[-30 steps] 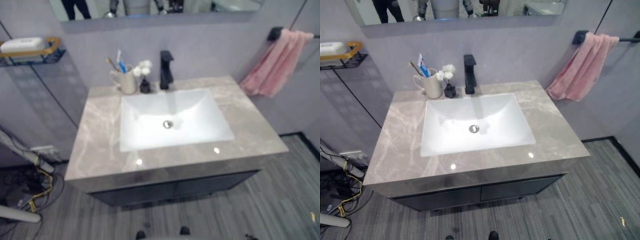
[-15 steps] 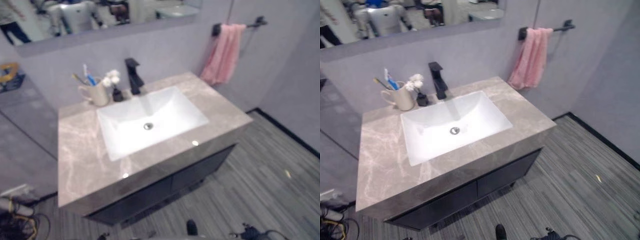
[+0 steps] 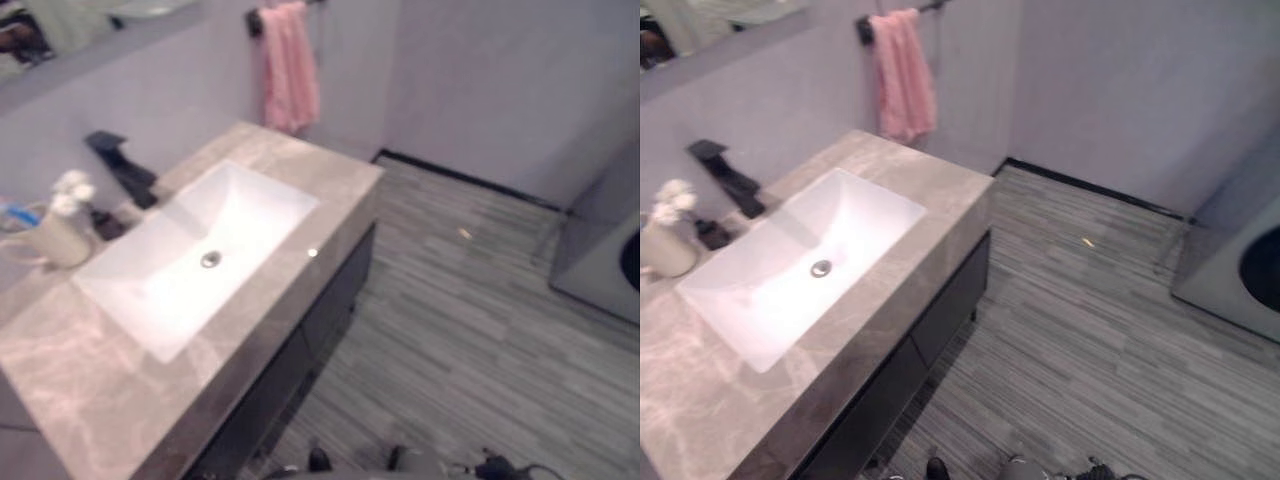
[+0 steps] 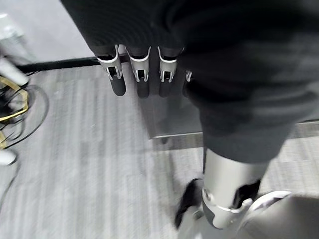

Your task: Put brush and paste in cup on sink, flatten towel.

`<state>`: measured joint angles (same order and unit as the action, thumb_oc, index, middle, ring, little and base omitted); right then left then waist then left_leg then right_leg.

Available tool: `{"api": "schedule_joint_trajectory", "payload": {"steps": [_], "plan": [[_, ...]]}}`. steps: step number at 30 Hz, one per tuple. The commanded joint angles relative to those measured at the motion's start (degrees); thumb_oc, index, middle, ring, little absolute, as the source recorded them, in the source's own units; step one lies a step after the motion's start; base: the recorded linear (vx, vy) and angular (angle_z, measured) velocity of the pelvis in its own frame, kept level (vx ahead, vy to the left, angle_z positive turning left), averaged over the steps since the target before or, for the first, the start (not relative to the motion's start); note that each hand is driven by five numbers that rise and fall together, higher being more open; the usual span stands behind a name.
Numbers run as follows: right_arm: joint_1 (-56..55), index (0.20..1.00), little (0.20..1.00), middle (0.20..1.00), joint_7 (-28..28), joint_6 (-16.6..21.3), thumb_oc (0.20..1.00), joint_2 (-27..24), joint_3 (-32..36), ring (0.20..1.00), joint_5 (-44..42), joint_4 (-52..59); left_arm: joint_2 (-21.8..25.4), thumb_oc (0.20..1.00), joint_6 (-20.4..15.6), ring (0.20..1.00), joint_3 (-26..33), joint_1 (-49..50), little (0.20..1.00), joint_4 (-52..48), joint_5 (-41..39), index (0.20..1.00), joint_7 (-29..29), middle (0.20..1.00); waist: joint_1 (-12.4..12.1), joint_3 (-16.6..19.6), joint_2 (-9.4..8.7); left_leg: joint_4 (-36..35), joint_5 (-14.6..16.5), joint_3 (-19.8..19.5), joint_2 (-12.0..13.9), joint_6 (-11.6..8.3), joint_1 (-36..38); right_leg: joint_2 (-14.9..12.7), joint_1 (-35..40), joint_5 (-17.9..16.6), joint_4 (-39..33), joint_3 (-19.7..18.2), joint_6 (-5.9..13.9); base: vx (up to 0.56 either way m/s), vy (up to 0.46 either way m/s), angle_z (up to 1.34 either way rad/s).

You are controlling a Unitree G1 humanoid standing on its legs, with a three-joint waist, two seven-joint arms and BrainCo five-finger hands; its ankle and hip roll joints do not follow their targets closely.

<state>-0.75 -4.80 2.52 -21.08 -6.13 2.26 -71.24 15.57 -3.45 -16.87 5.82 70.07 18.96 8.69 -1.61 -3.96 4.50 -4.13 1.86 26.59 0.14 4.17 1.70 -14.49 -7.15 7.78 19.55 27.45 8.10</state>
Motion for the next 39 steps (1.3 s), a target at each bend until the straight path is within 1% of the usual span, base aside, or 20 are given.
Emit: {"api": "schedule_joint_trajectory", "payload": {"steps": [1, 6, 11, 13, 15, 16, 17, 19, 20, 23, 25, 28, 31, 32, 34, 35, 36, 37, 38, 39], "plan": [[2.52, 1.000, 1.000, 1.000, -1.50, 1.45, 1.000, -3.43, -1.55, 1.000, 0.87, 0.11, 0.88, 1.000, -0.51, 1.000, 2.50, -3.20, 1.000, 0.81, -0.94, 1.000, 0.94, 1.000, -1.61, 0.94, -0.94, 2.32, 4.64, -7.48, -1.92, 0.47, -0.75, 2.87, 3.58, -4.61, -9.64, -1.15, 0.03, 0.01, -0.230, -1.39], [2.47, 1.000, 1.000, 1.000, -1.48, 2.24, 1.000, -5.57, -2.53, 1.000, 0.78, 4.06, 1.02, 1.000, -0.59, 1.000, 2.00, -4.22, 1.000, 1.71, 0.49, 1.000, 1.20, 1.000, -0.14, 1.22, -2.14, 0.35, 2.53, -5.30, 0.11, -1.71, -0.72, 7.73, 4.05, -4.33, -16.53, -6.55, -1.29, 0.04, -0.298, -1.03], [1.81, 1.000, 1.000, 1.000, -2.05, 2.03, 1.000, -6.60, -2.46, 1.000, 1.69, 2.25, 1.39, 1.000, -0.62, 1.000, 1.77, -5.92, 1.000, 1.05, -0.22, 1.000, 1.37, 1.000, 0.44, 1.01, -3.21, 0.06, 0.82, -7.25, 1.18, -3.45, -1.64, 10.43, 4.52, -4.52, -20.40, -8.84, -2.51, 0.04, -0.281, -0.29], [1.58, 1.000, 1.000, 1.000, -2.03, 1.92, 1.000, -6.40, -3.07, 1.000, 2.16, 1.06, 1.64, 1.000, -0.54, 1.000, 0.76, -7.64, 1.000, 1.09, -0.19, 1.000, 1.78, 1.000, -0.15, 0.37, -4.49, 1.89, -0.40, -13.39, 1.31, -4.74, -2.98, 11.80, 4.85, -4.16, -21.05, -10.35, -3.58, 0.06, -0.335, -0.14], [2.23, 1.000, 1.000, 1.000, -1.83, 1.93, 1.000, -6.51, -3.84, 1.000, 2.76, 0.18, 1.97, 1.000, -0.62, 1.000, 0.30, -8.64, 1.000, 1.05, -0.37, 1.000, 1.97, 1.000, -0.92, 0.16, -5.81, 3.82, -0.36, -20.38, -0.05, -4.60, -5.20, 12.32, 4.10, -4.64, -21.56, -11.67, -4.54, 0.02, -0.219, -0.36], [2.23, 1.000, 1.000, 1.000, -1.83, 1.94, 1.000, -6.51, -3.84, 1.000, 2.76, 0.18, 1.97, 1.000, -0.62, 1.000, 0.30, -8.64, 1.000, 1.05, -0.37, 1.000, 1.97, 1.000, -0.91, 0.17, -5.81, 3.82, -0.36, -20.38, -0.05, -4.60, -5.21, 12.32, 4.09, -4.64, -21.56, -11.67, -4.54, 0.12, -0.218, -0.82], [2.51, 1.000, 1.000, 1.000, -1.48, 2.04, 1.000, -6.10, -4.88, 1.000, 3.31, -0.33, 2.43, 1.000, -0.78, 1.000, -0.13, -9.00, 1.000, 0.93, -0.56, 1.000, 2.13, 1.000, -1.41, -0.06, -6.86, 6.21, 0.14, -23.99, -0.24, -4.47, -6.15, 13.05, 4.27, -4.16, -21.14, -12.95, -5.22, 0.13, -0.191, -0.64], [2.41, 1.000, 1.000, 1.000, -1.48, 2.03, 1.000, -6.02, -5.11, 1.000, 3.38, -0.32, 2.50, 1.000, -0.80, 1.000, -0.21, -8.94, 1.000, 0.82, -0.82, 1.000, 2.02, 1.000, -1.65, -0.21, -7.11, 7.15, -0.33, -24.91, -0.44, -4.50, -6.49, 13.30, 4.47, -4.09, -21.15, -13.31, -5.46, 0.12, -0.143, -0.27], [2.60, 1.000, 1.000, 1.000, -1.78, 1.96, 1.000, -6.11, -4.87, 1.000, 2.81, -0.57, 2.47, 1.000, -0.89, 1.000, -0.70, -9.29, 1.000, 0.87, -1.65, 1.000, 1.85, 1.000, -2.07, -0.82, -7.68, 6.63, -1.76, -27.46, -1.39, -4.35, -7.90, 13.55, 4.59, -3.95, -21.39, -13.33, -5.78, 0.11, -0.058, 0.06], [2.83, 1.000, 1.000, 1.000, -1.96, 1.96, 1.000, -6.28, -4.78, 1.000, 2.52, -0.47, 2.06, 1.000, -0.96, 1.000, -1.03, -9.37, 1.000, 1.39, -1.46, 1.000, 1.75, 1.000, -2.08, -0.98, -7.99, 4.51, -2.40, -27.94, -2.56, -4.19, -10.79, 13.45, 5.21, -3.99, -22.08, -12.67, -5.51, 0.10, -0.018, 0.18], [3.53, 1.000, 1.000, 1.000, -2.24, 2.28, 1.000, -5.89, -5.49, 1.000, 2.55, 0.40, 1.45, 1.000, -0.93, 1.000, -1.32, -8.91, 1.000, 2.54, -0.61, 1.000, 1.28, 1.000, -2.83, -1.26, -7.98, 1.07, -5.32, -25.65, -4.32, -4.99, -15.97, 14.45, 7.71, -3.84, -22.98, -12.23, -4.89, 0.23, 0.062, 0.07], [5.24, 1.000, 1.000, 1.000, -2.25, 2.43, 1.000, -4.40, -6.68, 1.000, 2.52, 1.74, 1.62, 1.000, -0.62, 1.000, 0.03, -8.07, 1.000, 3.82, -0.65, 1.000, 0.85, 1.000, -4.89, -1.10, -8.31, -0.24, -6.83, -25.02, -4.54, -5.11, -16.23, 15.27, 10.54, -2.87, -23.42, -14.84, -4.44, 0.28, 0.115, -0.13], [6.58, 1.000, 1.000, 1.000, -2.00, 2.41, 1.000, -3.12, -7.57, 1.000, 2.60, 1.60, 2.32, 1.000, -0.46, 1.000, 0.91, -7.29, 1.000, 4.36, -0.70, 1.000, 1.24, 1.000, -5.50, 0.34, -8.80, 0.82, -5.35, -26.41, -4.64, -3.60, -14.99, 14.58, 11.64, -1.29, -22.64, -16.07, -3.81, 0.36, 0.185, -0.88], [6.41, 1.000, 1.000, 1.000, -1.79, 2.44, 1.000, -2.06, -6.86, 1.000, 2.04, 1.16, 3.07, 1.000, -0.31, 1.000, 0.74, -7.58, 1.000, 4.51, -0.55, 1.000, 1.26, 1.000, -5.47, 1.02, -9.97, 6.45, -2.79, -26.51, -5.14, -2.44, -15.76, 13.00, 12.41, 0.45, -19.13, -16.06, -3.90, 0.40, 0.200, -1.13], [6.58, 1.000, 1.000, 1.000, -1.74, 2.40, 1.000, -1.38, -6.44, 1.000, 1.40, 1.20, 3.38, 1.000, -0.32, 1.000, 0.66, -7.47, 1.000, 4.25, -0.71, 1.000, 1.08, 1.000, -5.71, 1.22, -10.55, 8.45, -1.13, -26.29, -5.42, -1.61, -15.58, 12.47, 11.87, 1.33, -15.38, -16.13, -3.55, 0.37, 0.224, -0.16], [6.87, 1.000, 1.000, 1.000, -1.55, 2.39, 1.000, -0.04, -6.85, 1.000, 1.15, 1.30, 4.28, 1.000, -0.22, 1.000, 0.53, -7.56, 1.000, 3.69, -0.69, 1.000, 1.00, 1.000, -6.02, 1.16, -11.24, 9.02, 0.93, -26.10, -5.92, 0.28, -13.84, 10.98, 8.64, -2.28, -4.94, -15.95, -1.62, 0.21, 0.167, 0.28], [6.88, 1.000, 1.000, 1.000, -1.56, 2.40, 1.000, -0.01, -6.85, 1.000, 1.15, 1.29, 4.30, 1.000, -0.22, 1.000, 0.53, -7.56, 1.000, 3.68, -0.69, 1.000, 1.00, 1.000, -6.11, 1.19, -11.32, 9.09, 0.97, -25.98, -5.96, 0.32, -13.93, 10.86, 8.38, -2.10, -4.55, -16.09, -1.57, 0.28, 0.238, 0.02], [6.80, 1.000, 1.000, 1.000, -1.60, 2.38, 1.000, 0.67, -7.29, 1.000, 1.31, 1.57, 4.64, 1.000, -0.20, 1.000, 0.11, -7.67, 1.000, 3.54, -0.33, 1.000, 1.02, 1.000, -5.95, 0.86, -11.32, 8.89, 1.57, -26.16, -6.26, 1.10, -12.63, 10.01, 5.94, -6.06, 1.77, -16.15, -0.45, 0.23, 0.256, -0.18], [6.32, 1.000, 1.000, 1.000, -1.33, 2.25, 1.000, 0.81, -7.40, 1.000, 1.11, 2.39, 5.29, 1.000, 0.01, 1.000, -0.56, -8.16, 1.000, 2.46, -0.63, 1.000, 0.92, 1.000, -5.43, -0.59, -10.65, 7.82, 2.14, -26.57, -7.09, 2.63, -9.22, 7.62, 1.26, -12.64, 13.67, -15.56, 0.72, 0.39, 0.409, -0.09], [6.30, 1.000, 1.000, 1.000, -1.64, 2.22, 1.000, 1.13, -7.57, 1.000, 1.21, 3.46, 5.65, 1.000, -0.14, 1.000, -0.99, -8.41, 1.000, 1.15, -1.44, 1.000, 1.12, 1.000, -4.62, -2.14, -9.29, 6.45, 2.42, -26.70, -6.57, 3.51, -6.28, 5.41, -2.72, -12.85, 20.79, -13.06, 0.54, 0.39, 0.373, 0.04]]}}
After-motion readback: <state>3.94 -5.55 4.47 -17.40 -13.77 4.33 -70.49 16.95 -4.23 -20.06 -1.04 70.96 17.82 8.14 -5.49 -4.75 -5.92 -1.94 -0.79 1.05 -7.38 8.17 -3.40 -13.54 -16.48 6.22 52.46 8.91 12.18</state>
